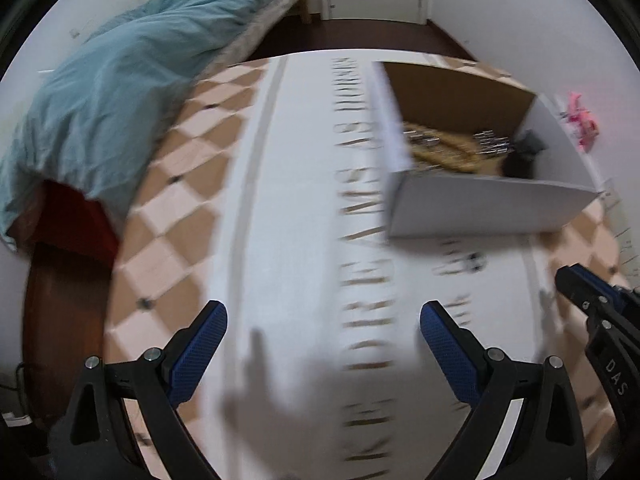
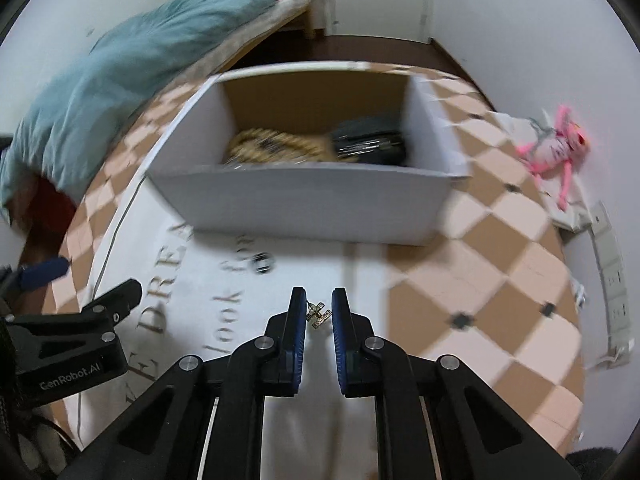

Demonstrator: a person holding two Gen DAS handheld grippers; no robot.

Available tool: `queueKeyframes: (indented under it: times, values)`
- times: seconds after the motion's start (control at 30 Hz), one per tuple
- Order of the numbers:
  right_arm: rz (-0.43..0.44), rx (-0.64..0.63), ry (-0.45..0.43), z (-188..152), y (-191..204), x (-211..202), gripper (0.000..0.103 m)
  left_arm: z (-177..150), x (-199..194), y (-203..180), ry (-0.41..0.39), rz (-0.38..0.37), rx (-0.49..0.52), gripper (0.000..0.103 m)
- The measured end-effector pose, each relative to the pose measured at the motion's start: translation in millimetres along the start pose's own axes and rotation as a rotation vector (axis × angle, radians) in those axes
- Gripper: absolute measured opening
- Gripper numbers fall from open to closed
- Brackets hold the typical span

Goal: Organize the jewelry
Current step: 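Pinch the remaining small gold charm with the right gripper, then pinch the remaining small black ring with the left gripper while the right gripper holds the charm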

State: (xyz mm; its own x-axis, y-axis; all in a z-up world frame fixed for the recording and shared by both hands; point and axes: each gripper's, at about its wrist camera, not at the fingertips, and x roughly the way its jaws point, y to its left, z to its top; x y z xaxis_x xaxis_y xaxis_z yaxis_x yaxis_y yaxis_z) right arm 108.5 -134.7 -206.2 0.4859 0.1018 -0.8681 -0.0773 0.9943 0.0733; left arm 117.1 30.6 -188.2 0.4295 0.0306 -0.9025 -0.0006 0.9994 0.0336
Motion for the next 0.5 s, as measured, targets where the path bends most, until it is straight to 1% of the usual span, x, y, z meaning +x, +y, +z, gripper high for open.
queueKeyframes:
  times: [0.1,0.3,0.33,0.37,0.43,0.47,0.5]
  values:
    - [-0.030,0.057,0.006,1.9,-29.3,-1.9,0.013,5.5,7.8,-27.4,0.010,-0.048,0.010,0.098]
    - [-0.064,0.127,0.020,-0.2,-65.0,1.2,0.013,13.6,14.8,-61.6,-0.019,-0.061,0.050,0.098]
    - [-0.065,0.133,0.021,-0.3,-67.9,1.3,0.013,14.5,15.5,-66.6,-0.026,-0.061,0.062,0.092]
    - [-0.066,0.140,0.021,-0.2,-70.8,1.4,0.013,15.2,16.4,-71.6,-0.031,-0.062,0.077,0.084]
    - [-0.064,0.148,0.021,-0.4,-74.5,0.9,0.013,16.8,22.1,-76.7,-0.014,-0.067,0.097,0.043]
    - [-0.065,0.152,0.021,-0.1,-76.4,1.6,0.013,16.8,24.8,-78.5,-0.002,-0.087,0.098,0.034]
    - [-0.064,0.158,0.021,0.5,-78.3,2.2,0.013,16.9,23.4,-79.4,-0.018,-0.099,0.097,0.023]
